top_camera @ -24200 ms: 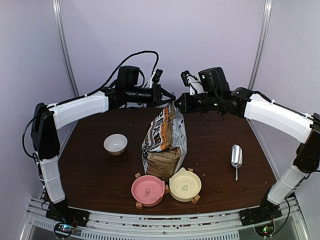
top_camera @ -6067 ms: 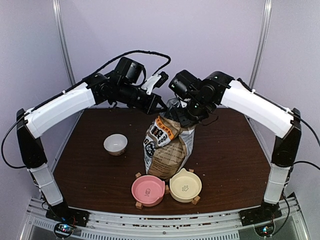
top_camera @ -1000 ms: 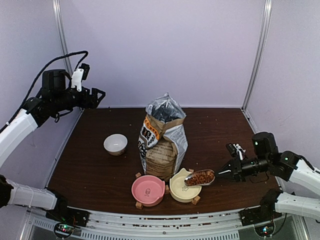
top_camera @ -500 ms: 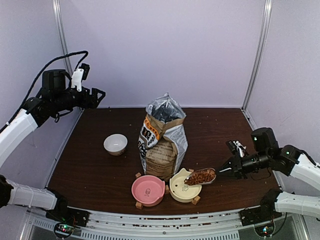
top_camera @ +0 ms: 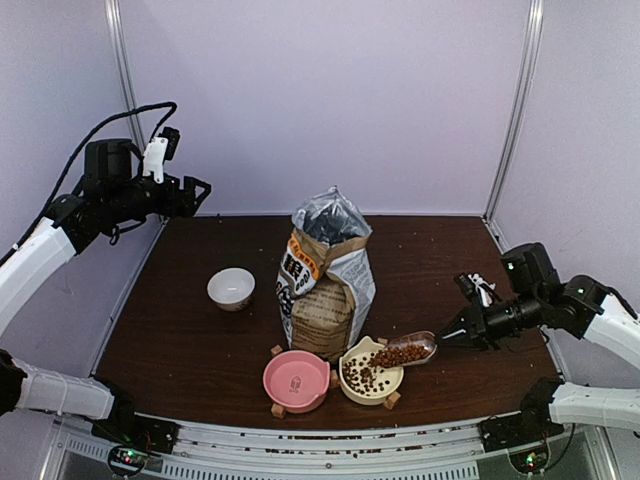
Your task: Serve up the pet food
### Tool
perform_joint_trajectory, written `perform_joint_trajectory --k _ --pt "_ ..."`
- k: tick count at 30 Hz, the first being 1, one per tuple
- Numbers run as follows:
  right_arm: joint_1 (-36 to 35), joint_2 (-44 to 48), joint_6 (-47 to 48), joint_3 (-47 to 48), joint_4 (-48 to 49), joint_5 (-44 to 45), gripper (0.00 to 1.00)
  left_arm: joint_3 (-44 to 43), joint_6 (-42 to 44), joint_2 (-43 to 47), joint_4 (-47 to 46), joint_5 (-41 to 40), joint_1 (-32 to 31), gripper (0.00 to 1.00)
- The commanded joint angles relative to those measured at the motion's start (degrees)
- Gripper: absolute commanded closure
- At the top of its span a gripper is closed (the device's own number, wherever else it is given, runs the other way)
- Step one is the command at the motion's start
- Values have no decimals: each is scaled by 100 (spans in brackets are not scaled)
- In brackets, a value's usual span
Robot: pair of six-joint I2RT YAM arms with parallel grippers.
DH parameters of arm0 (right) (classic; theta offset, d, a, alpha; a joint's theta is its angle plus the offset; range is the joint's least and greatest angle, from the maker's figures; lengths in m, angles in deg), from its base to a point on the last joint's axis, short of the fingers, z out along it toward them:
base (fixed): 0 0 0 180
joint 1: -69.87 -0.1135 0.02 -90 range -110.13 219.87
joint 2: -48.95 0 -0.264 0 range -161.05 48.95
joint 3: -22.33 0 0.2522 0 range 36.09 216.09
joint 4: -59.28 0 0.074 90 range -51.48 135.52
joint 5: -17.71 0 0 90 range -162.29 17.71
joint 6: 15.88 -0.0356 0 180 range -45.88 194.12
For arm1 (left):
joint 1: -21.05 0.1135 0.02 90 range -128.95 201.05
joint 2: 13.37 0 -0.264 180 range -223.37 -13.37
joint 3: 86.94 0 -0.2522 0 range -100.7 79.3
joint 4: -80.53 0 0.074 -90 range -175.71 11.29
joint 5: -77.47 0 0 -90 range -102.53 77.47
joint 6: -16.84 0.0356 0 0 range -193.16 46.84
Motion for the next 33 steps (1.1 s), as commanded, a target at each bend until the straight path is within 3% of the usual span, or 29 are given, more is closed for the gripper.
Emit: perform_joint_trajectory --k 1,23,33 --pt "5 -70 311 394 -348 182 100 -47 67 -30 -88 36 7 13" --pt "-39 -847 1476 2007 -2121 789 100 -65 53 86 -77 81 8 13" --pt "-403 -1308 1825 2643 -2333 1285 100 -65 45 121 -99 272 13 13"
